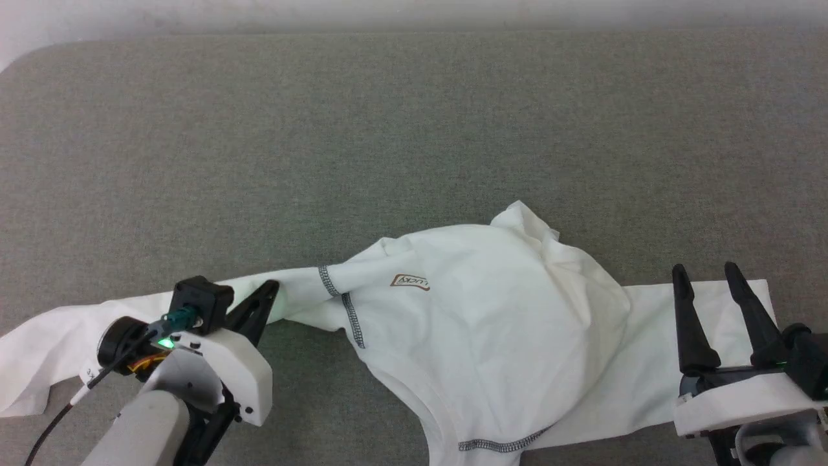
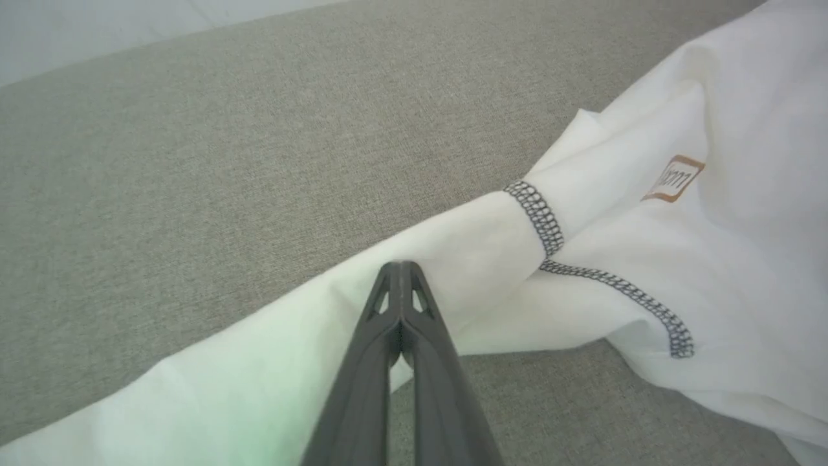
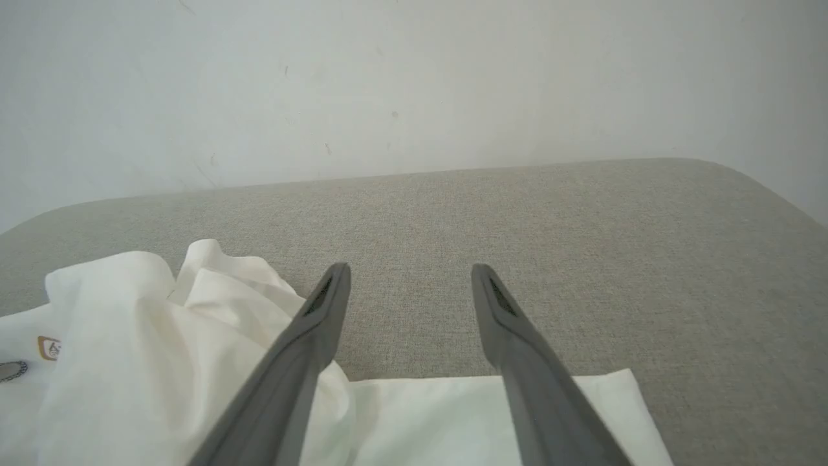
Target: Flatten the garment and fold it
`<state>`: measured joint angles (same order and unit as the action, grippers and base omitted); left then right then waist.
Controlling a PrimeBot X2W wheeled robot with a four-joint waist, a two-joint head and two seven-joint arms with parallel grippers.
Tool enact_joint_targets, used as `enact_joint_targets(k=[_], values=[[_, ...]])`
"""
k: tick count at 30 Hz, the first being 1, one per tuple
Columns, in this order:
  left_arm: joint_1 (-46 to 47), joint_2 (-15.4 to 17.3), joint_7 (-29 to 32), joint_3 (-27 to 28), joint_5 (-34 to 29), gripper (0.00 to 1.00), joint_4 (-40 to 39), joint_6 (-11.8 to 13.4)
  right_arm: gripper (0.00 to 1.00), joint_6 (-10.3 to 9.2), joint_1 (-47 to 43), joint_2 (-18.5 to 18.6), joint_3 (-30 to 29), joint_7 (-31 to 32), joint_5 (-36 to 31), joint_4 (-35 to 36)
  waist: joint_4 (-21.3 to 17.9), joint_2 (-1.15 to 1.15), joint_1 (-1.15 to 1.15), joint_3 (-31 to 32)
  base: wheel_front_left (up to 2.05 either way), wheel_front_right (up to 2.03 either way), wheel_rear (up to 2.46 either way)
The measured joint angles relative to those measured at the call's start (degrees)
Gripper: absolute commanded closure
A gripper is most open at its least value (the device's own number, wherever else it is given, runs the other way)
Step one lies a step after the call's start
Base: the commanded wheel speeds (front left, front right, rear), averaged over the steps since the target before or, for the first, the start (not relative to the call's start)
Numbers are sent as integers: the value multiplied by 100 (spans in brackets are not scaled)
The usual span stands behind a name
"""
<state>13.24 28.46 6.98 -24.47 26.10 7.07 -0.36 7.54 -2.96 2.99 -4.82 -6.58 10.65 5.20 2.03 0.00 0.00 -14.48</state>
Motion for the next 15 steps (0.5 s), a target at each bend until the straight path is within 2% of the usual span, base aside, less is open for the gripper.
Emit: enact_joint_targets(k=[7,8,9,12,15], values=[[9,58,-96,121,0,100,-270,152,0,0,2,1,-16,0,1,24,98,0,0,-48,0,0,0],[9,68,-97,121,-4,16,-320,162,0,0,3,1,-12,0,2,23,110,0,0,-61,0,0,0],[9,74,-105,122,-29,0,-358,183,0,0,4,0,-3,0,2,23,121,0,0,-75,0,0,0],[5,90,-64,49,-43,0,-366,182,0,0,17,0,21,0,2,21,152,0,0,-126,0,0,0],[-6,98,162,-102,-10,0,-256,35,0,0,46,0,52,0,2,23,171,0,0,-185,0,0,0]])
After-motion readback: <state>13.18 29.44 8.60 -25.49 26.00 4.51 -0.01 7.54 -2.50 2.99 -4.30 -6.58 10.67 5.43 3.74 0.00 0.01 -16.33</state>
